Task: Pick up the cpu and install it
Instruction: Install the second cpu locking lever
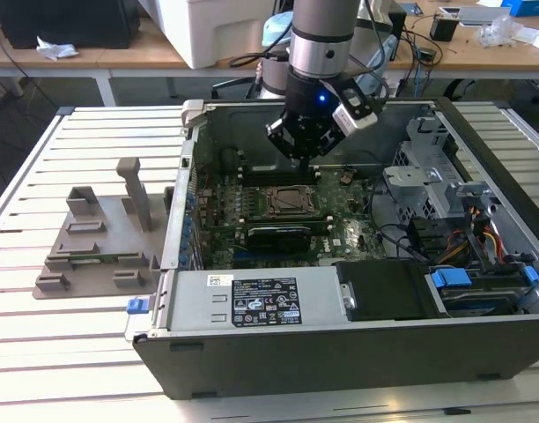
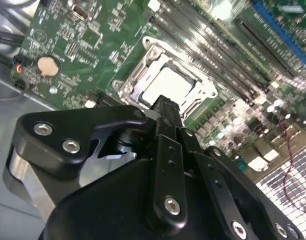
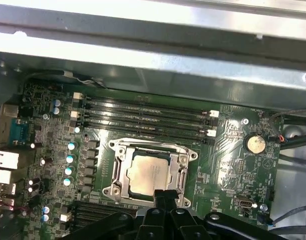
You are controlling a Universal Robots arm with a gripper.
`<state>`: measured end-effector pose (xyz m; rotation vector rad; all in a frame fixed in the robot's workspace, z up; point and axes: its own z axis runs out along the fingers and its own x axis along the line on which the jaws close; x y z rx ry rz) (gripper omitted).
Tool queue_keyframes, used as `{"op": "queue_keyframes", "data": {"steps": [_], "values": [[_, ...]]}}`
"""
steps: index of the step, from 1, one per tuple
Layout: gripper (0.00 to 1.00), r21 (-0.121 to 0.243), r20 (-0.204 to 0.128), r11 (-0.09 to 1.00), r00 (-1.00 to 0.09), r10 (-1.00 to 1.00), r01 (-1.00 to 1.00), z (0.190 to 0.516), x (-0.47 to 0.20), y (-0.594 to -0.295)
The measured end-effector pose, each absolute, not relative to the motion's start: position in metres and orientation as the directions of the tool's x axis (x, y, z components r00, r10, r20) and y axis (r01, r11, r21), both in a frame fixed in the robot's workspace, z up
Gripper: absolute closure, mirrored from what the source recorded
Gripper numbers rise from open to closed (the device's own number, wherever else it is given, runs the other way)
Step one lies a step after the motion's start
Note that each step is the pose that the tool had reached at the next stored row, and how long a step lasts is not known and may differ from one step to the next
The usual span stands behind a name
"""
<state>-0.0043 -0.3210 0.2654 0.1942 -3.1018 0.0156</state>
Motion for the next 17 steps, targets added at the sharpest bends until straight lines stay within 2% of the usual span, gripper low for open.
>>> {"op": "queue_keyframes", "data": {"steps": [5,7,8,9,17], "values": [[0.89,-0.002,0.033,0.992,-0.992,-0.125,-0.125,0.261,-0.004,-0.353],[0.89,0.028,0.03,0.992,-0.992,-0.126,-0.125,0.259,-0.004,-0.365],[0.89,0.066,0.025,0.99,-0.992,-0.127,-0.125,0.259,-0.004,-0.369],[0.89,0.089,0.022,0.988,-0.992,-0.127,-0.125,0.258,-0.006,-0.371],[0.89,0.092,0.022,0.988,-0.992,-0.127,-0.124,0.234,-0.026,-0.375]]}}
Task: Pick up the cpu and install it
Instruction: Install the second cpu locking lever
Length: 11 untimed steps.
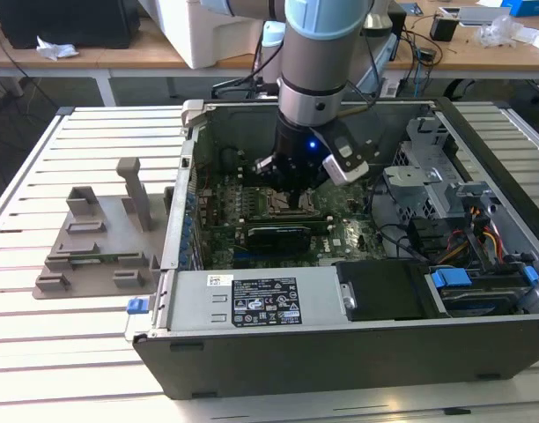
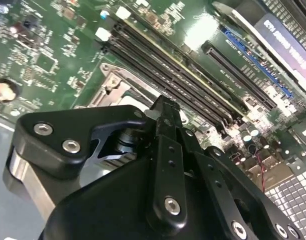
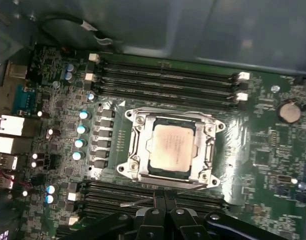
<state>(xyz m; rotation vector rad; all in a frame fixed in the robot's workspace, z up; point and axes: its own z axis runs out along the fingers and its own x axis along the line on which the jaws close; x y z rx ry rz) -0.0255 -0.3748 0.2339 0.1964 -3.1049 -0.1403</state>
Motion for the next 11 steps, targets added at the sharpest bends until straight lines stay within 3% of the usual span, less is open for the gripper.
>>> {"op": "queue_keyframes", "data": {"steps": [11], "values": [[0.89,0.103,0.02,0.987,-0.992,-0.127,-0.124,0.215,-0.052,-0.376]]}}
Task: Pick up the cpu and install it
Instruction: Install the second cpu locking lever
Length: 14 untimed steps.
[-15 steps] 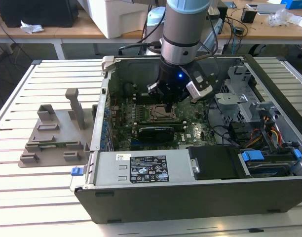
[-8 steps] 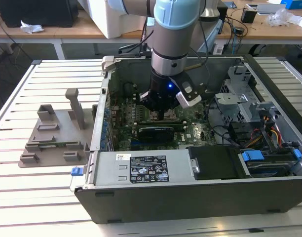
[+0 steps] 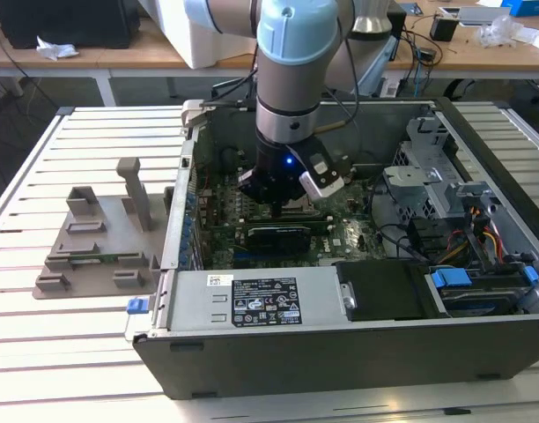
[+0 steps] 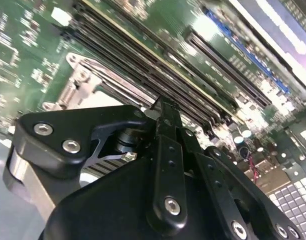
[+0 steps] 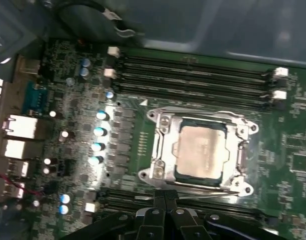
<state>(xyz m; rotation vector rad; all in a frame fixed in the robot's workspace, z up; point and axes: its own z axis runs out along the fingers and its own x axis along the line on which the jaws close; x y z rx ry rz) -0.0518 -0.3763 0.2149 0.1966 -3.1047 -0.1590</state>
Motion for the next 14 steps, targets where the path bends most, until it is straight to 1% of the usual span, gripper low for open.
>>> {"op": "queue_keyframes", "data": {"steps": [4,14], "values": [[0.89,0.114,0.019,0.986,-0.992,-0.128,-0.125,0.21,-0.064,-0.376],[0.89,0.13,0.017,0.982,-0.99,-0.138,-0.135,0.204,-0.066,-0.374]]}}
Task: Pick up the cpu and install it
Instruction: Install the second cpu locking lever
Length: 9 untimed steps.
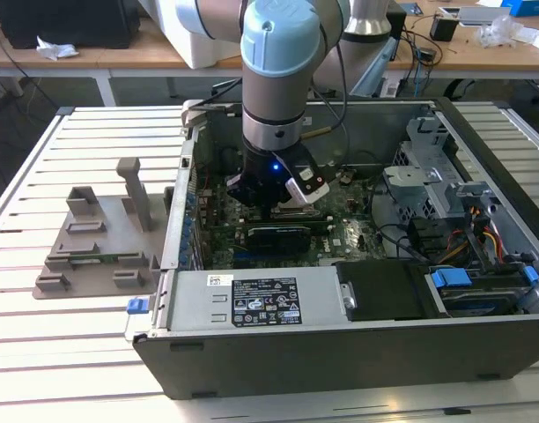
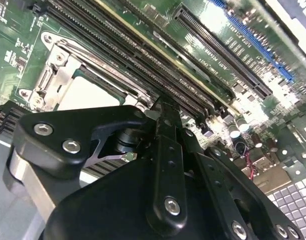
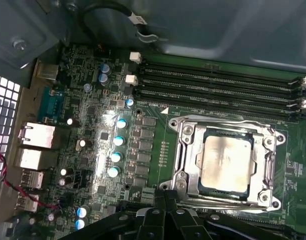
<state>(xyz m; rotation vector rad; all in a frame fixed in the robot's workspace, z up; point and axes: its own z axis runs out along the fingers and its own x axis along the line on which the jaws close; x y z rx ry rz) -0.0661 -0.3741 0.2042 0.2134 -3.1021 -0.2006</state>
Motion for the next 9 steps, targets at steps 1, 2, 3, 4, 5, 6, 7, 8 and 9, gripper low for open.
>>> {"op": "queue_keyframes", "data": {"steps": [1,2,3,4,5,6,7,8,9], "values": [[0.89,0.132,0.017,0.982,-0.99,-0.138,-0.135,0.2033,-0.066,-0.3727],[0.89,0.133,0.016,0.982,-0.99,-0.139,-0.135,0.2028,-0.066,-0.3715],[0.89,0.133,0.015,0.982,-0.99,-0.139,-0.136,0.2024,-0.0659,-0.3706],[0.89,0.134,0.016,0.982,-0.99,-0.139,-0.136,0.2022,-0.0659,-0.3698],[0.89,0.135,0.016,0.981,-0.99,-0.139,-0.136,0.2018,-0.0659,-0.3692],[0.89,0.135,0.016,0.981,-0.99,-0.139,-0.136,0.201,-0.0659,-0.3685],[0.89,0.135,0.016,0.981,-0.99,-0.14,-0.136,0.201,-0.0659,-0.3685],[0.89,0.135,0.016,0.981,-0.99,-0.14,-0.136,0.201,-0.0659,-0.3685],[0.89,0.135,0.015,0.981,-0.99,-0.139,-0.136,0.2017,-0.066,-0.3685]]}}
